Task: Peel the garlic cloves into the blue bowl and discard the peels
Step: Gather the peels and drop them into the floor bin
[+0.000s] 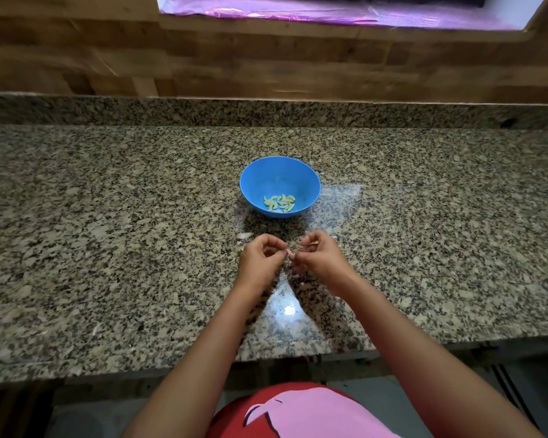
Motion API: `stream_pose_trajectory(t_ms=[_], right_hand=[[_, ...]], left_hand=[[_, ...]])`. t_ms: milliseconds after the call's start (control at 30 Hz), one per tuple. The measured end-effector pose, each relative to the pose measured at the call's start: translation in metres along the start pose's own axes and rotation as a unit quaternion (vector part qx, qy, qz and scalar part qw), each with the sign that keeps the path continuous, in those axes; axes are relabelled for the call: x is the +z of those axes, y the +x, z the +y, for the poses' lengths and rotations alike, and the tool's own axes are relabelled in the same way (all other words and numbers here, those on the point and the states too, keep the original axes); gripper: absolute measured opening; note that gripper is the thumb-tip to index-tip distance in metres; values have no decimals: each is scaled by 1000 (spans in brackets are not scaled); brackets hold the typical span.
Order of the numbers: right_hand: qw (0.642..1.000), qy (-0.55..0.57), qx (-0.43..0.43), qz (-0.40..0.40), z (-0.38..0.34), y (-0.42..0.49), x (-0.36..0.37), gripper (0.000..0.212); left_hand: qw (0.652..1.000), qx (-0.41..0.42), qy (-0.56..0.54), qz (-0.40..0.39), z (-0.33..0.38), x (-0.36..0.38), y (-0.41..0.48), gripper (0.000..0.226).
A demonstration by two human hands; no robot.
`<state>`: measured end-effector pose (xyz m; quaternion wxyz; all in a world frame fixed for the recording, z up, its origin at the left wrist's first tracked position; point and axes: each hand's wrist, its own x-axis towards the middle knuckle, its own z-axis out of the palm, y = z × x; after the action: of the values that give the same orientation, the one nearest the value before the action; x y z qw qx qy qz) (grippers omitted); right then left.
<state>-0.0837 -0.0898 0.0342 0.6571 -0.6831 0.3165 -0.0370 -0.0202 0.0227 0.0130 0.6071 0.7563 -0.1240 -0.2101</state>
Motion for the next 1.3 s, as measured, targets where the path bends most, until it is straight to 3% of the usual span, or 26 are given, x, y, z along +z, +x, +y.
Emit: stream_pose_trajectory(t_ms=[200, 300, 400, 533, 600, 800, 1133, 1300], right_hand=[[996, 76, 13, -39, -6, -5, -2, 14], [999, 37, -17, -19, 0, -4, 5, 17], [999, 17, -35, 7, 3, -4, 6, 12], [996, 85, -23, 18, 1, -3, -3, 4], [992, 125, -9, 6, -2, -3, -7, 2], [974, 224, 27, -34, -1, -2, -7, 8], [999, 21, -47, -5, -1, -1, -9, 10], [998, 49, -42, 2, -2, 0, -10, 7]], left_hand=[[996, -15, -91, 1, 6, 2, -3, 21], [989, -44, -141, 5, 10, 3, -2, 23], [997, -27, -70, 3, 10, 1, 1, 21], [999, -11, -5, -41, 10, -5, 5, 5], [997, -15, -9, -73, 10, -4, 3, 10], [995, 49, 85, -10, 12, 0, 2, 7], [973, 101, 209, -3, 19, 2, 1, 14], [980, 61, 191, -2, 21, 2, 6, 13]])
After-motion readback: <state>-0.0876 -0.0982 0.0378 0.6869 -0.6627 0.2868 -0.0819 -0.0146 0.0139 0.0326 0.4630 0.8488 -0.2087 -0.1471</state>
